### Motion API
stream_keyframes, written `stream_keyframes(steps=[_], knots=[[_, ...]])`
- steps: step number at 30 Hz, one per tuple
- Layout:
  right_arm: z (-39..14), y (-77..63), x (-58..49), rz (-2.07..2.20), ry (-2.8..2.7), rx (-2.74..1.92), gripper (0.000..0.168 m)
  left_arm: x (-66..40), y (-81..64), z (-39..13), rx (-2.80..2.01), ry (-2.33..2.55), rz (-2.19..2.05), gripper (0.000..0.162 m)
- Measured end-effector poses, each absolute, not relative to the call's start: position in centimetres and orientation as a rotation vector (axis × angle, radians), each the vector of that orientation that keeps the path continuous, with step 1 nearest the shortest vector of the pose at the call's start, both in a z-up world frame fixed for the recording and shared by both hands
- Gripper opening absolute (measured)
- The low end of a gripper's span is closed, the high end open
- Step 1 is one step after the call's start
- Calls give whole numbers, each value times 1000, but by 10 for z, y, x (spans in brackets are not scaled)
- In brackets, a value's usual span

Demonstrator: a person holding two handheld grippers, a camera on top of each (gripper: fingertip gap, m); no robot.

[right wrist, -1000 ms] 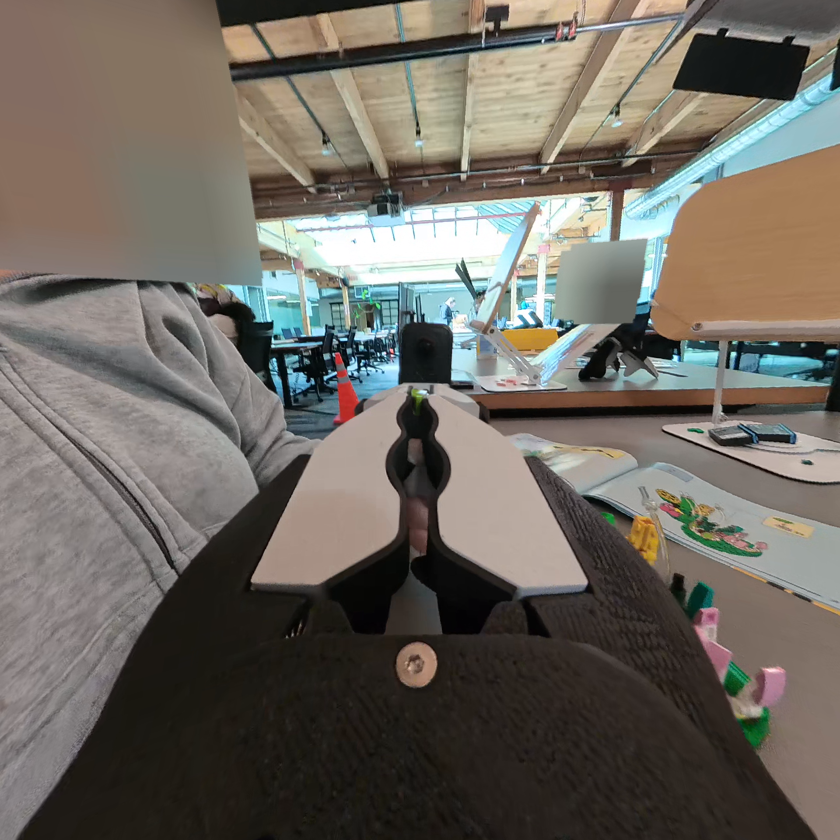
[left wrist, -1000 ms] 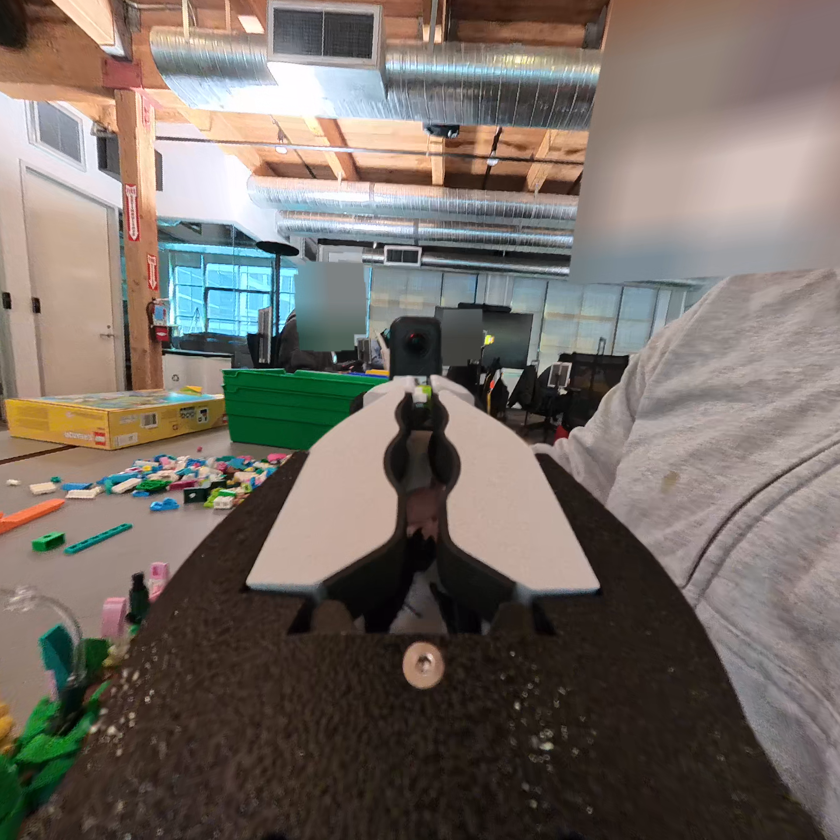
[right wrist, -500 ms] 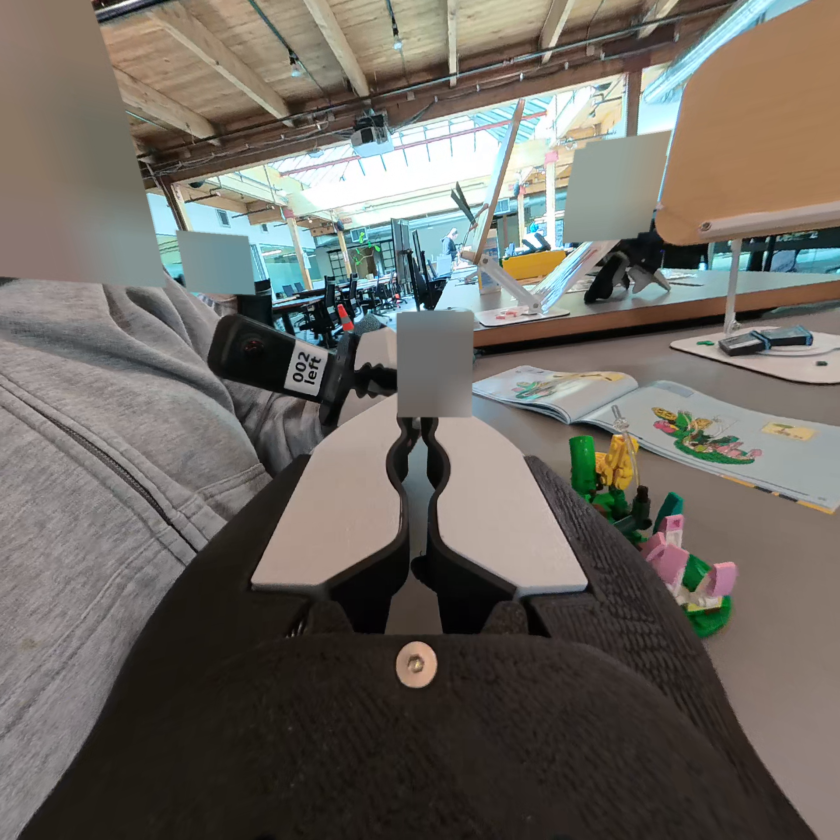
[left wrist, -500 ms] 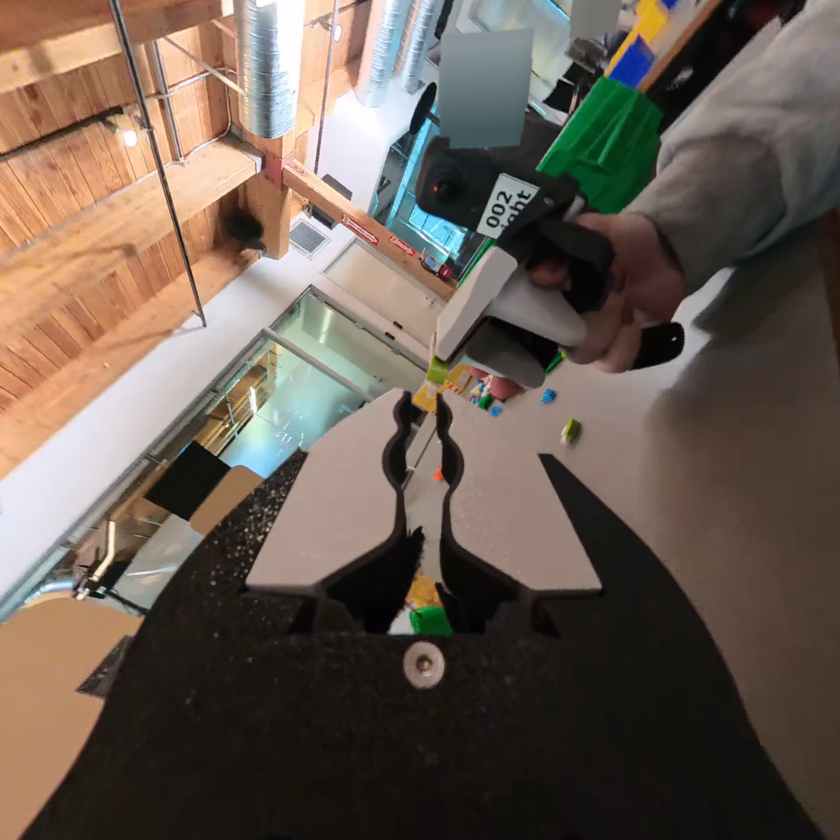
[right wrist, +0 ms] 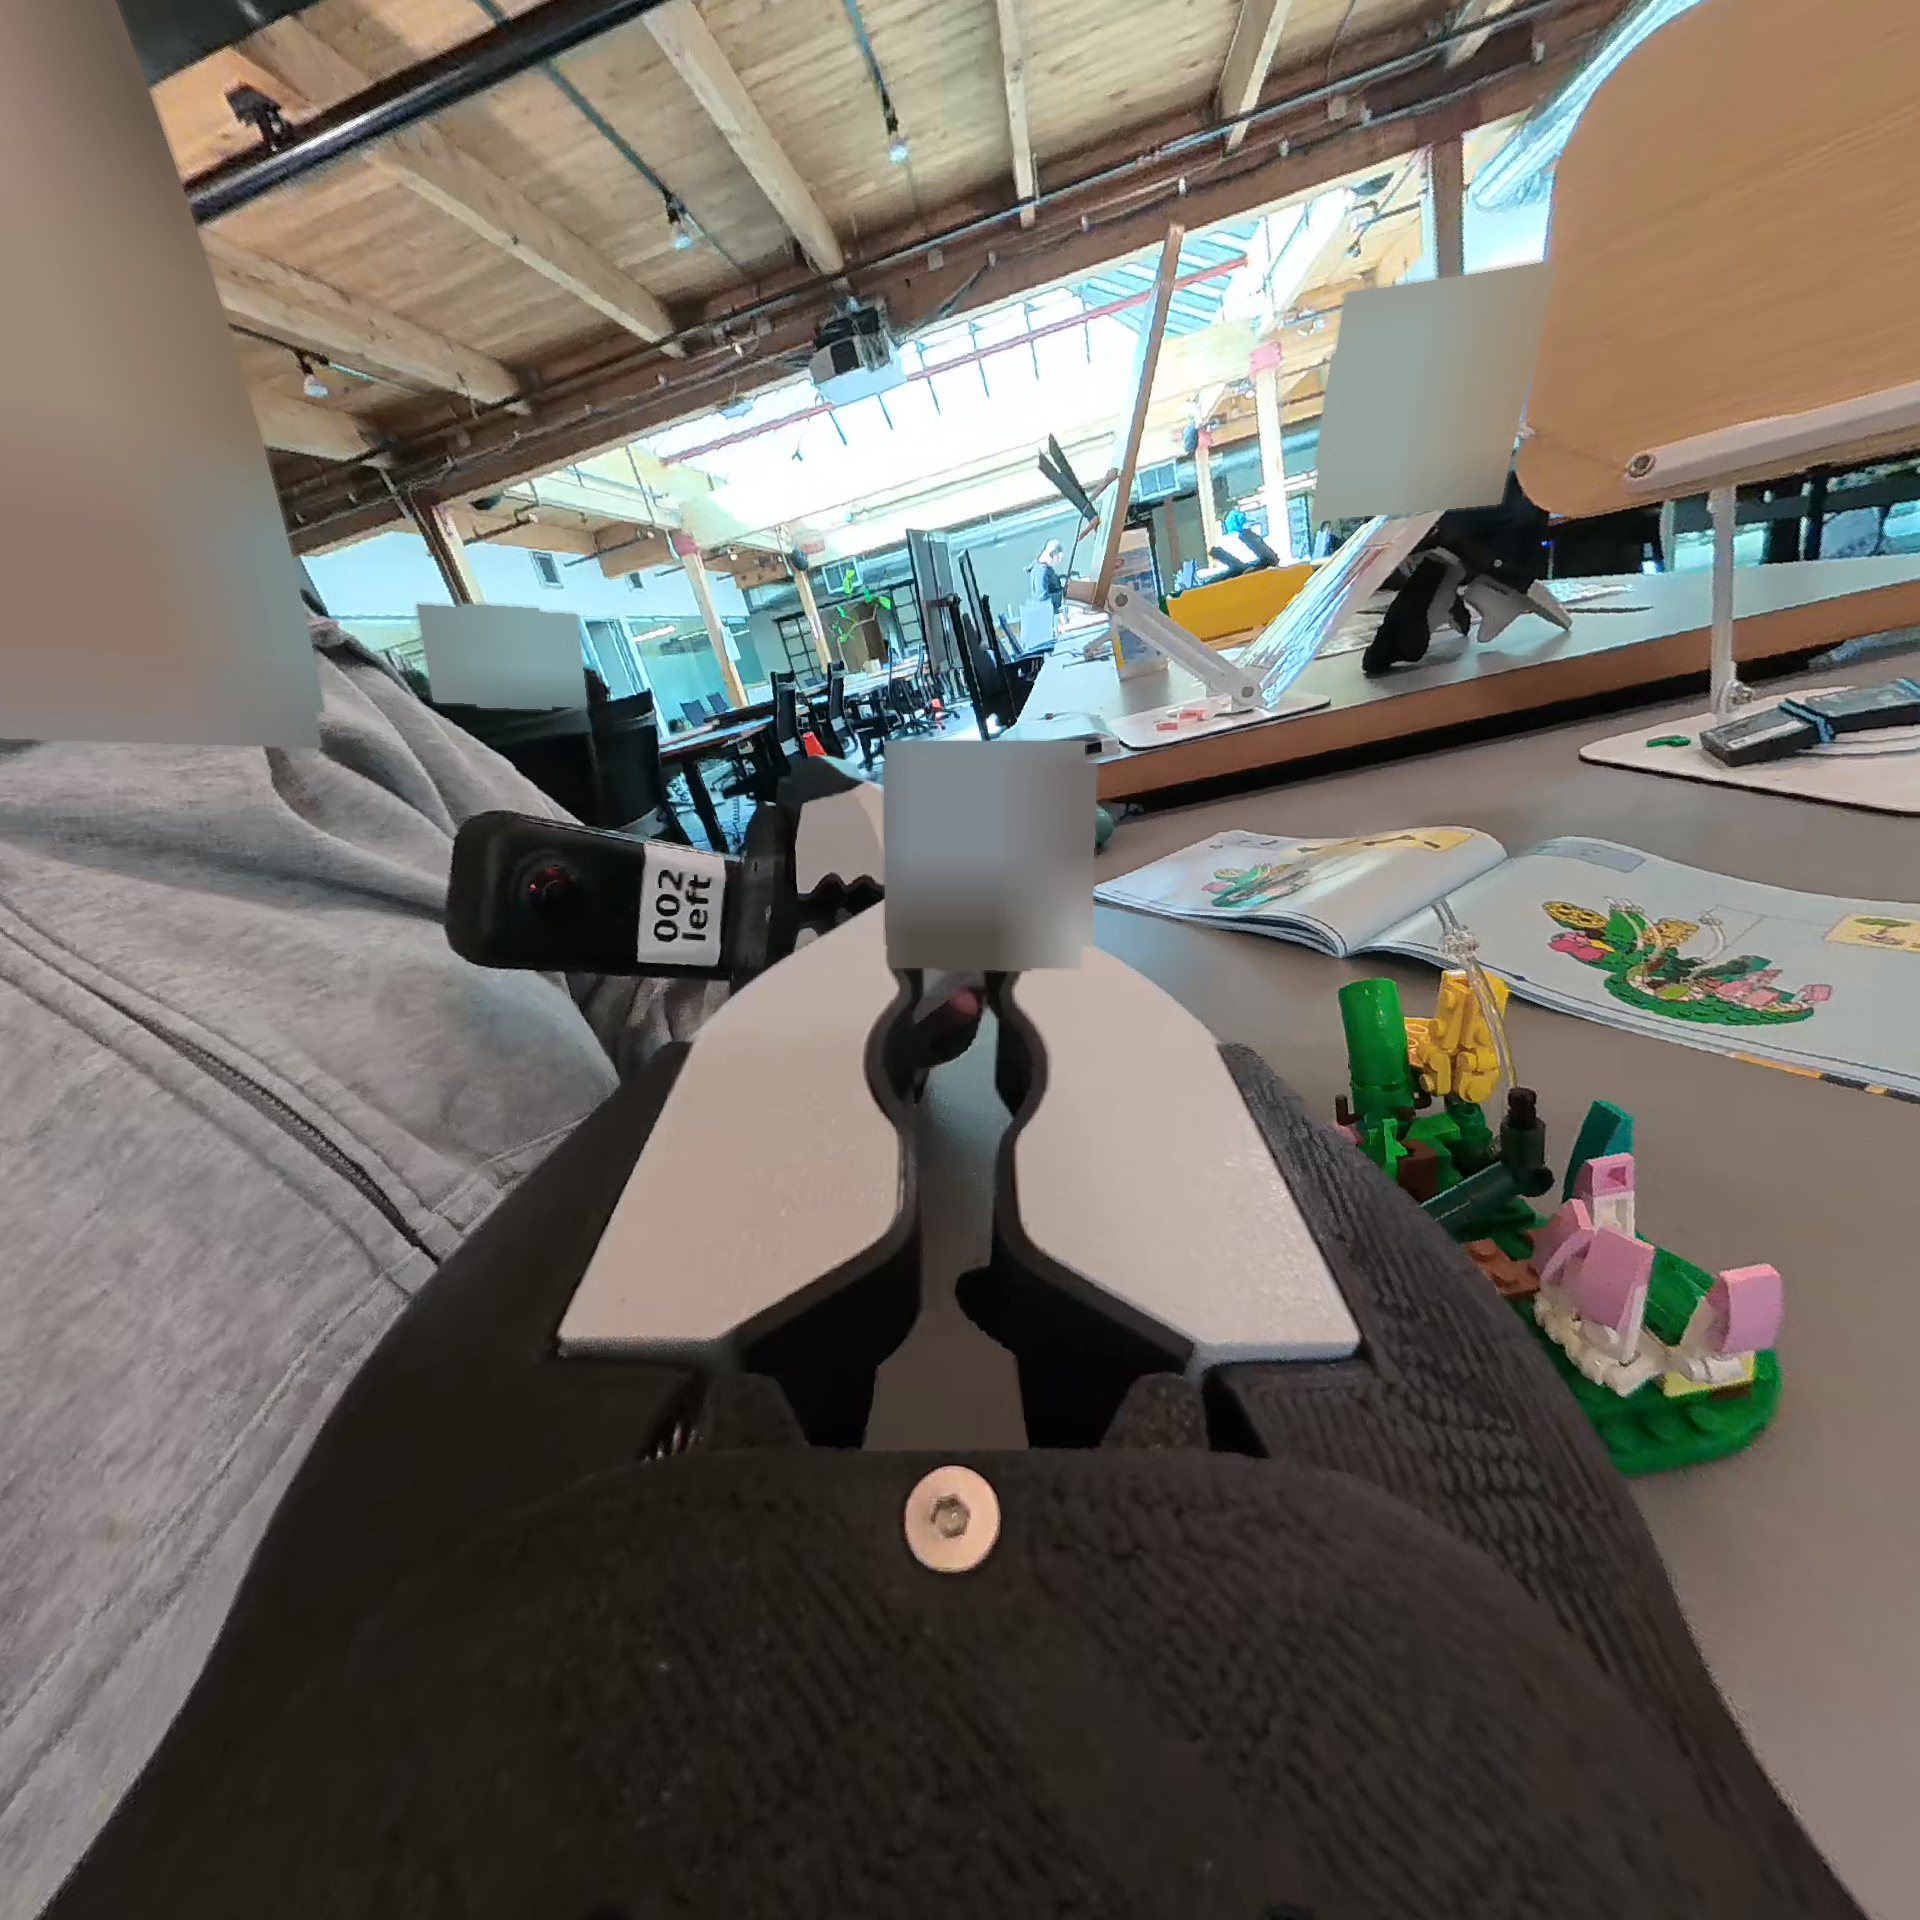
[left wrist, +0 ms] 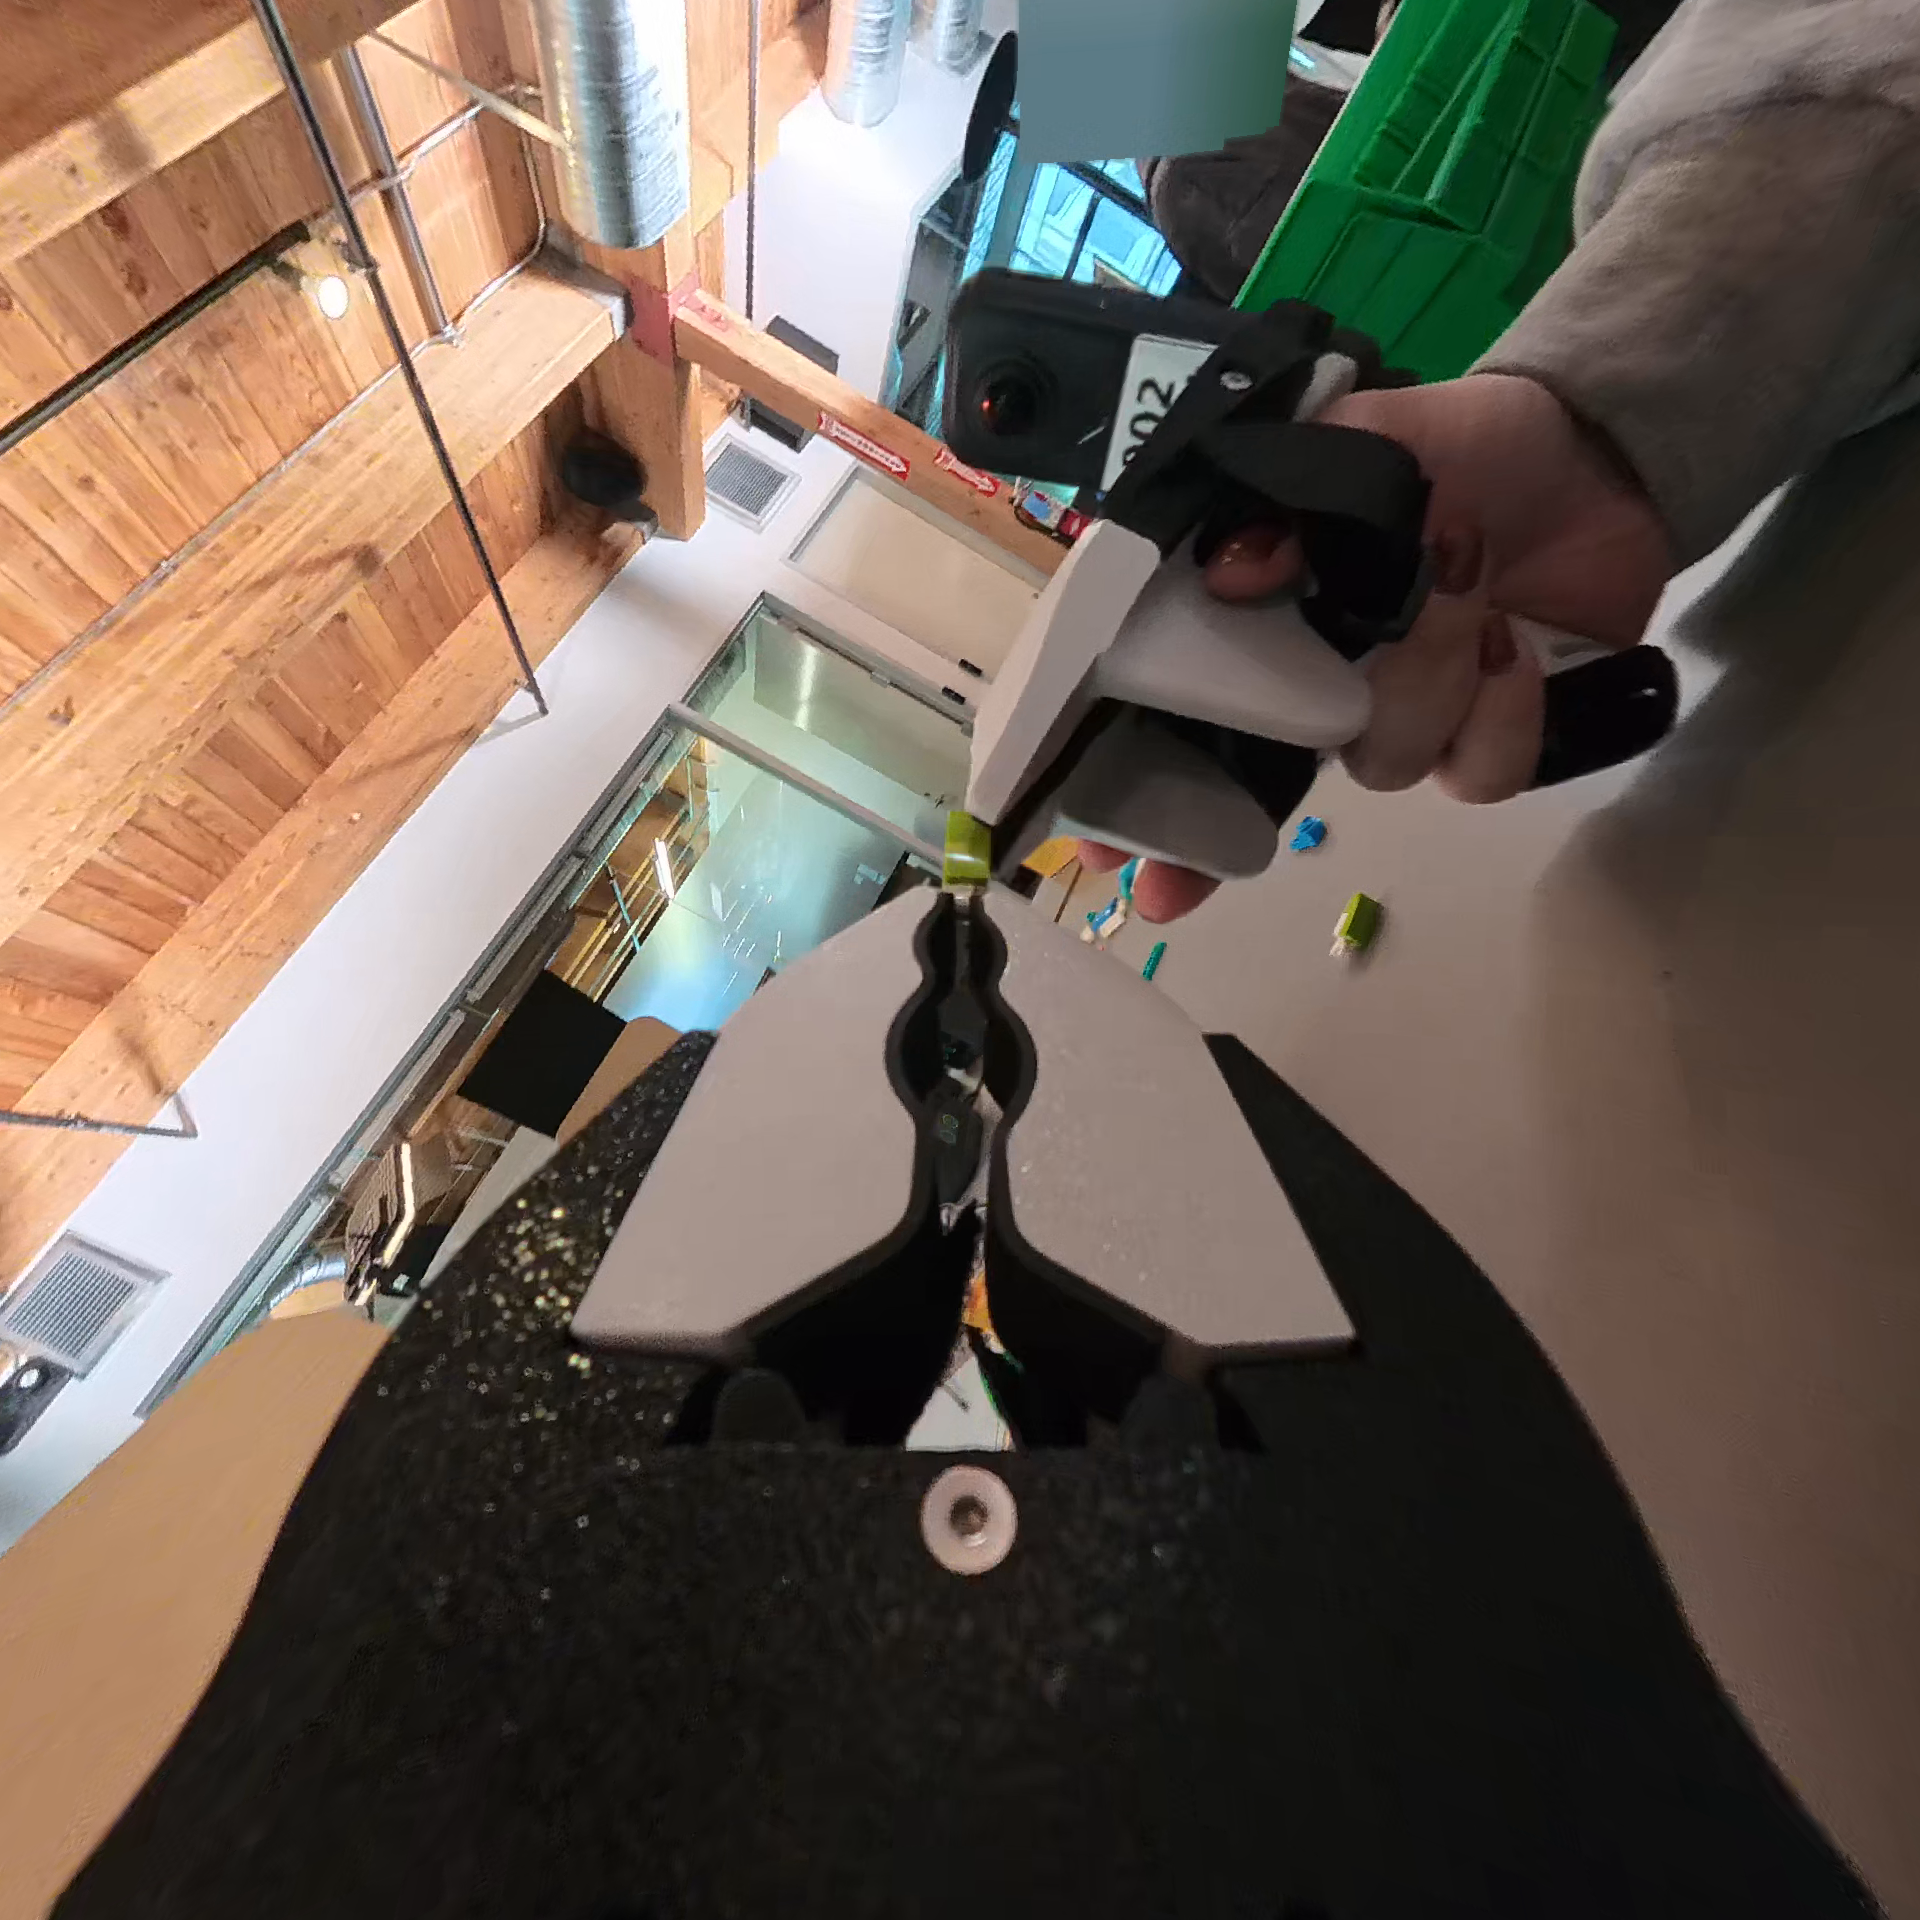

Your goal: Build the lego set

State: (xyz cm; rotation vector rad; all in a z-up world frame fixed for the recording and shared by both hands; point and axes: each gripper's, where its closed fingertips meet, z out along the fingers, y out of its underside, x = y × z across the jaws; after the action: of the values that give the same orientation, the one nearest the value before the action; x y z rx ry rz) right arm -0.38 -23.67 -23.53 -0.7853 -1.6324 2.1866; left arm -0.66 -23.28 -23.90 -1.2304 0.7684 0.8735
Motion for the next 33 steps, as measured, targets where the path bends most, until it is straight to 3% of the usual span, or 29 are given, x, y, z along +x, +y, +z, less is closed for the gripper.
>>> stream_keyframes(steps=[3, 9, 29, 31, 33], knots=[[-237, -241, -7, 2184, -1628, -810, 17, -8, -232, -235, -1226, 716, 883, 2], [-231, -242, -8, 2195, -1543, -794, 8, -9, -235, -229, -1205, 661, 893, 1], [-227, -239, -11, 2141, -1506, -787, 4, -9, -230, -234, -1249, 608, 756, 3], [-228, -234, -13, 2100, -1497, -782, 4, -22, -230, -234, -1273, 569, 776, 13], [-230, -224, -15, 2012, -1495, -778, 4, -49, -233, -234, -1327, 490, 813, 37]])
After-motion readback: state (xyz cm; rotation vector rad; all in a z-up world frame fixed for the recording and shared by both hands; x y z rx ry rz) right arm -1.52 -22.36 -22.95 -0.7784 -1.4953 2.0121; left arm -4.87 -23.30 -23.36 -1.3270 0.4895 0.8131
